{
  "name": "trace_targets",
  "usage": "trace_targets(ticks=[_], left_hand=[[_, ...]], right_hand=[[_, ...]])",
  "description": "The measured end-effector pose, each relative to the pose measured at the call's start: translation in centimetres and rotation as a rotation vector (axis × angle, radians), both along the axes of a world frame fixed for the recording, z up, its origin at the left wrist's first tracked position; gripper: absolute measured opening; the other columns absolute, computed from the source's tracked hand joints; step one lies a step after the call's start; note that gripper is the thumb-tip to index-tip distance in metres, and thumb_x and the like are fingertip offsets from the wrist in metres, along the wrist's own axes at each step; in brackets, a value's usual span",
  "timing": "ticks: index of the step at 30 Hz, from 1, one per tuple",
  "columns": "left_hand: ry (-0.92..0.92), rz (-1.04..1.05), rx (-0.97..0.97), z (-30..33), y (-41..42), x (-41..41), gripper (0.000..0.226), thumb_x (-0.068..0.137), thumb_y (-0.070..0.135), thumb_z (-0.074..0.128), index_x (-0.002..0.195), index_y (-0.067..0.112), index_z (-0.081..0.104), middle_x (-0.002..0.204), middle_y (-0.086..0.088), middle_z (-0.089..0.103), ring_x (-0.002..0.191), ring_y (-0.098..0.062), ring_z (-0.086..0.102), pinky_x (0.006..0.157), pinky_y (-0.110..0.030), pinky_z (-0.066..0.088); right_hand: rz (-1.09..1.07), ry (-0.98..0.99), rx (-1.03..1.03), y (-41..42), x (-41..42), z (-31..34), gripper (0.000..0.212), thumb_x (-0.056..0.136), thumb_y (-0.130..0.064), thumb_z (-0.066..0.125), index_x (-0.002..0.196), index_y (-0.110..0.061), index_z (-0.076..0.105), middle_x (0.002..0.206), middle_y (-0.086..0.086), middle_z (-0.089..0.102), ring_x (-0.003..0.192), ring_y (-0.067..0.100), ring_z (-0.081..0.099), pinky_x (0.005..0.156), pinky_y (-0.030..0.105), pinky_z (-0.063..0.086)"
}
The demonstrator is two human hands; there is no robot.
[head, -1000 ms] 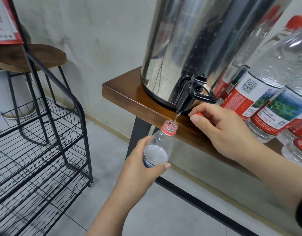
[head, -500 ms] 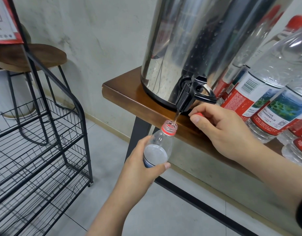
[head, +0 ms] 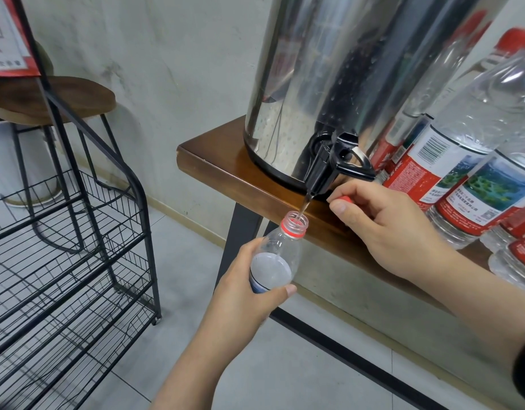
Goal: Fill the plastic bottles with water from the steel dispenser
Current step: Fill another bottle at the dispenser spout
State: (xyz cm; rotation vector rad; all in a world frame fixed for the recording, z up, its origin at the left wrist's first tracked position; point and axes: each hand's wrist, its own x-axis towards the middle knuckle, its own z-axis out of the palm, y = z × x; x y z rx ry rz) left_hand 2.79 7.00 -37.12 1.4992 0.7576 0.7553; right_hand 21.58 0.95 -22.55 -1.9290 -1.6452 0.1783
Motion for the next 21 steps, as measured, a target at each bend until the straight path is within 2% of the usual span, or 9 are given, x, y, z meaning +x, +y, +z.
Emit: trace_targets(ticks=[3,9,21], left_hand=[[-0.006,0.001,-0.003,-0.09,0.02,-0.02,0.07,0.081,0.03,0.085,0.134,0.051,0.045,0.12,0.023,0.06,0.111,0.0,0.06,0.072,-0.005,0.049],[0.01,-0.003,0.007,-0.18,0.05,0.1,0.071,0.08,0.031,0.085,0.135,0.05,0.044,0.122,0.025,0.058,0.114,-0.002,0.059,0.077,-0.003,0.047],[0.01,0.005,0.007,-0.15,0.1,0.1,0.07,0.08,0.031,0.085,0.133,0.051,0.044,0.122,0.025,0.058,0.113,-0.001,0.059,0.074,-0.003,0.048]], right_hand=[[0.005,0.011,0.015,0.04,0.03,-0.05,0.037,0.08,-0.071,0.045,0.095,-0.043,0.063,0.082,-0.001,0.067,0.074,0.017,0.06,0.069,0.032,0.046],[0.009,0.002,0.01,0.1,0.2,-0.14,0.036,0.081,-0.072,0.045,0.097,-0.044,0.062,0.082,-0.002,0.067,0.075,0.018,0.061,0.071,0.034,0.047],[0.004,0.001,0.006,0.09,0.2,-0.12,0.035,0.081,-0.072,0.045,0.096,-0.046,0.062,0.082,-0.003,0.066,0.073,0.016,0.06,0.07,0.033,0.047]])
